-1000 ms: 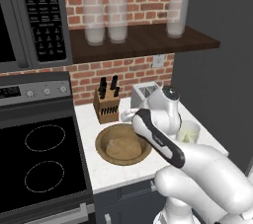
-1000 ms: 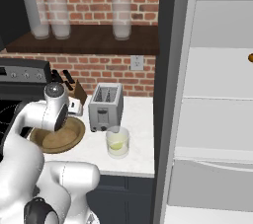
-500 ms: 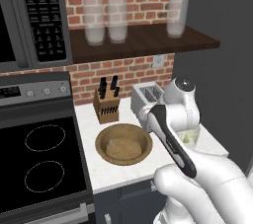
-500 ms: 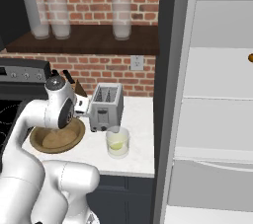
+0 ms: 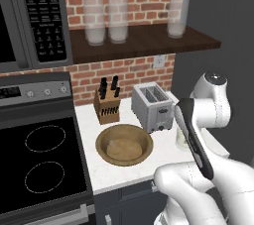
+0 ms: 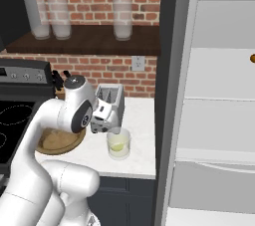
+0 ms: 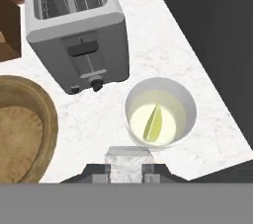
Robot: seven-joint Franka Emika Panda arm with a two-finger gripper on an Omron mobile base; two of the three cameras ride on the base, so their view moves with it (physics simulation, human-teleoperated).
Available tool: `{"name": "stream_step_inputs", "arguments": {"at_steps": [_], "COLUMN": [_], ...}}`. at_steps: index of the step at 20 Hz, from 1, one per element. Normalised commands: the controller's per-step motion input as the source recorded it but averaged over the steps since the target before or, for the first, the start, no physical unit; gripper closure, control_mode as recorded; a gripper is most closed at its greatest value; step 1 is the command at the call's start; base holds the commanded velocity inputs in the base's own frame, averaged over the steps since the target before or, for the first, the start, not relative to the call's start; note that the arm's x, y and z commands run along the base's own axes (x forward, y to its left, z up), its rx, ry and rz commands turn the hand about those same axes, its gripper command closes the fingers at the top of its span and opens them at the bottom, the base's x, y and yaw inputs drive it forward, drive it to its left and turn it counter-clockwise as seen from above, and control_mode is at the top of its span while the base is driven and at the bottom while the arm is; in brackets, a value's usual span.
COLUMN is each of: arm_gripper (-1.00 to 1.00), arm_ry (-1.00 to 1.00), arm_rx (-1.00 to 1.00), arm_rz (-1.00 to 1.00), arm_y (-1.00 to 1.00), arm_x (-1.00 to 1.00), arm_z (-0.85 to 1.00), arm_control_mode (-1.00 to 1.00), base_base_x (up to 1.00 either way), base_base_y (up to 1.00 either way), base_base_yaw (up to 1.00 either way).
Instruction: Grab a lemon wedge from the fridge and one ice cube from the ice bowl, and put them in the glass of lemonade.
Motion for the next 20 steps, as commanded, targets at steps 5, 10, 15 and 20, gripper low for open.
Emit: {"name": "stream_step_inputs", "arguments": {"at_steps": [5,10,15,20], "arm_gripper": [1.0,1.0,1.0,1.0], "arm_ry": [0.0,0.0,0.0,0.0], "arm_rx": [0.0,0.0,0.0,0.0], "arm_rz": [-0.14,-0.01,0.0,0.0], "arm_y": [-0.24,0.0,0.0,-0.14], "arm_x": [-0.09,0.03,0.05,0.0], "arm_z": [-0.04,-0.11,-0.1,-0.15], "arm_control_mode": [-1.0,-1.0,-1.0,-1.0], "base_base_x": [0.0,0.0,0.0,0.0], "base_base_y": [0.0,0.0,0.0,0.0], "base_base_yaw": [0.0,0.0,0.0,0.0]}}
